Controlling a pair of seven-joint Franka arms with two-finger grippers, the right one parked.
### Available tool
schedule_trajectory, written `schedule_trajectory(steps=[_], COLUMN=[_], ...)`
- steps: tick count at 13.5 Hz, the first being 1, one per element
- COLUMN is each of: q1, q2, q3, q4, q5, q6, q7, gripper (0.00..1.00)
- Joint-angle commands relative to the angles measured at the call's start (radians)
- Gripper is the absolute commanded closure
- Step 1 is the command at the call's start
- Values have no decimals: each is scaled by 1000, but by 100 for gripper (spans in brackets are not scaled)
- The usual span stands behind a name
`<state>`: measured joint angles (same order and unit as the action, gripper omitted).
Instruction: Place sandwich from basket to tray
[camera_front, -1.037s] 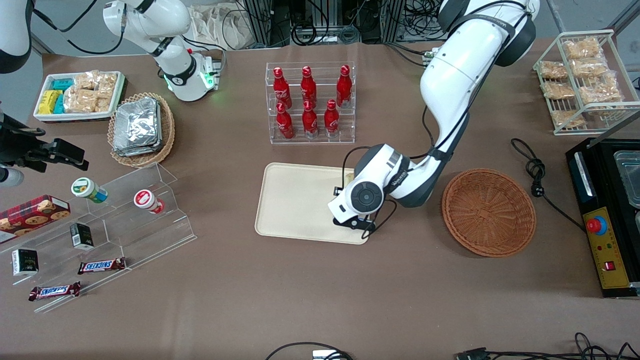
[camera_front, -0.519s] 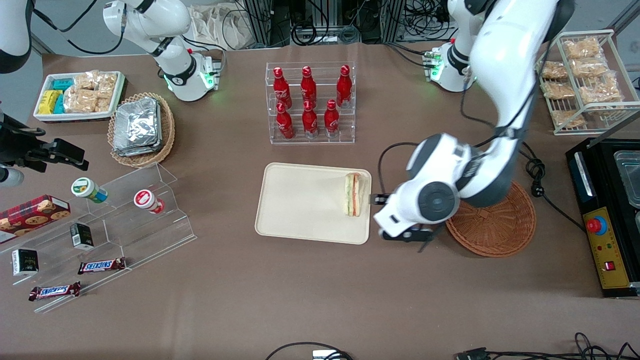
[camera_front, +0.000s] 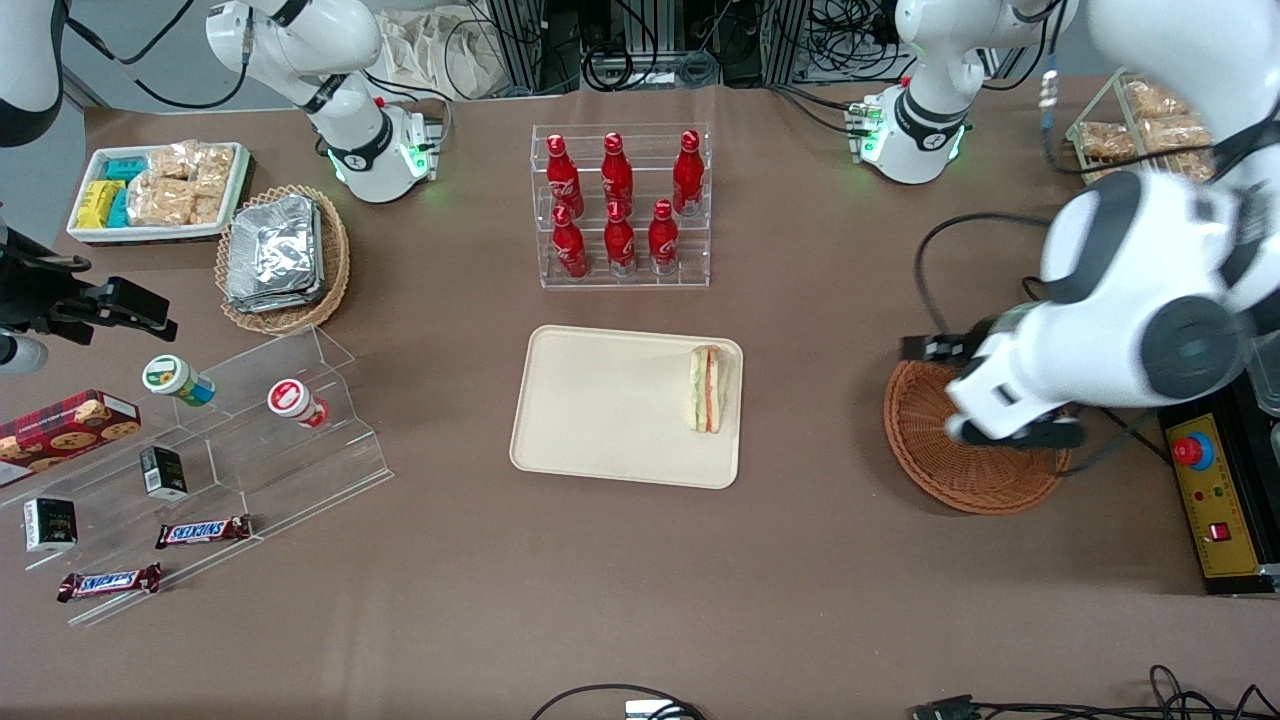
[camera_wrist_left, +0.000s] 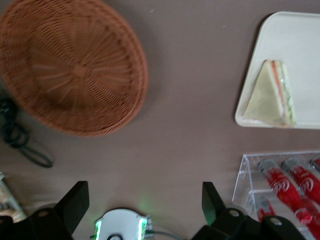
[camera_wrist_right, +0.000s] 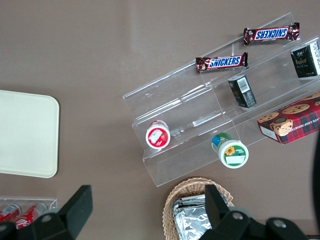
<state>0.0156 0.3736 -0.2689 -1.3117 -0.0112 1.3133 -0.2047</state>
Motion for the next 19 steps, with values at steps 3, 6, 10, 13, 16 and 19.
schedule_trajectory(steps=[3,6,10,13,16,19], q1=[46,49,79,90,132,136], q2=[-174,-185,-231,-252,-286,-349], q3=[-3,-1,-1,-1,-13,-4], q4=[-40,-47,-130,-172,-222,-311], q5=[5,8,22,22,23,22], q6=[-39,-39,-28,-2,62,121], q7=[80,137,151,156,174,209], gripper=[0,0,0,0,0,0])
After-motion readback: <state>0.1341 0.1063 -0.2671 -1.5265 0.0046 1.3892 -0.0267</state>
